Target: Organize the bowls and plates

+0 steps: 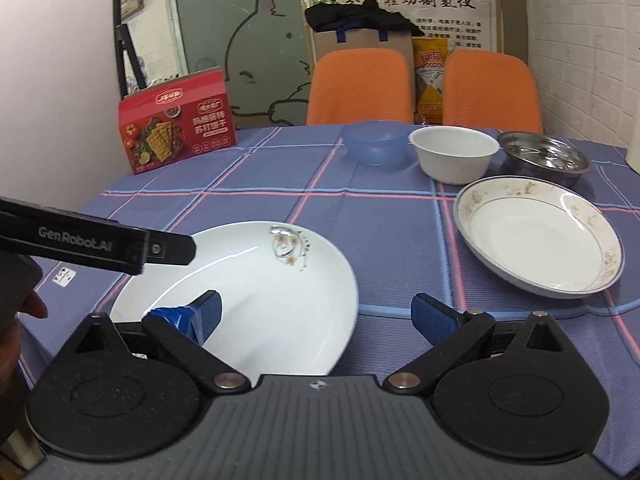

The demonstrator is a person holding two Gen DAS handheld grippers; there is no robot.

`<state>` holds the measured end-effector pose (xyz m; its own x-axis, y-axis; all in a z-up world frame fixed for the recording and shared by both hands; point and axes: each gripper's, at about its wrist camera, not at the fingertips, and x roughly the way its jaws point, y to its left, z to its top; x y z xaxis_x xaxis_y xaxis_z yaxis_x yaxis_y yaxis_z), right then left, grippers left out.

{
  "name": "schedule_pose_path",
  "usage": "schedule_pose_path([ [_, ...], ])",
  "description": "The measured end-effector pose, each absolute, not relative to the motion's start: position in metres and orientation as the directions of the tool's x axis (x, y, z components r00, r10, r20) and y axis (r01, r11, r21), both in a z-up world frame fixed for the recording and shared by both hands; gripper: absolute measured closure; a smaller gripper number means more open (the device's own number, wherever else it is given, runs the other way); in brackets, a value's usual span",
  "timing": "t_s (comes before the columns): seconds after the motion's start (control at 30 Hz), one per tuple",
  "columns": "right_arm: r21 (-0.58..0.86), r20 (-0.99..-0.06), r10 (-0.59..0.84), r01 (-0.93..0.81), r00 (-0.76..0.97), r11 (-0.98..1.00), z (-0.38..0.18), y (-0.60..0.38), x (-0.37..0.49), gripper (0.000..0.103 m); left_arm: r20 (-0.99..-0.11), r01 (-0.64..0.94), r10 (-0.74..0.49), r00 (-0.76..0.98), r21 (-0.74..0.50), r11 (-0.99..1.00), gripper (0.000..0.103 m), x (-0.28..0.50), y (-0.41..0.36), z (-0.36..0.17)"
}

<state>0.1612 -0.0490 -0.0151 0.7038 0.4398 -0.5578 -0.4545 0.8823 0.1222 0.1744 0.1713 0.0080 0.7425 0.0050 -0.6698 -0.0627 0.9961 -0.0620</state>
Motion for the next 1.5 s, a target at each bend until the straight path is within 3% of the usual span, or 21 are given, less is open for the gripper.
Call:
schedule_pose_path([
  [0.43, 0.188, -0.562, 0.23, -0.147, 0.795, 0.971, -0.016, -0.16, 0.187, 0.014, -0.691, 0.101, -0.158, 0.705, -0.122, 0.987, 0.004, 0.226, 0.106, 0.014],
  [0.87, 0.16, -0.591, 0.152, -0.07, 0.793, 0.985, -0.028, -0.204, 0.266, 0.014, -0.787, 0.225, -0.307, 0.536, -0.217, 0.95, 0.004, 0.363, 0.024, -0.004],
  [1.13, 0.143, -0.634, 0.191, -0.129, 0.749, 0.981, -0.041, -0.19, 0.288, 0.014, -0.834, 0.18, -0.278, 0.476, -0.217, 0.959, 0.004, 0.401, 0.011, -0.03],
  [1.5, 0.049, -0.615, 0.151, -0.154, 0.774, 0.987, -0.048, -0.178, 0.286, 0.012, -0.819, 0.222, -0.183, 0.545, -0.07, 0.973, 0.003, 0.396, -0.011, -0.037],
])
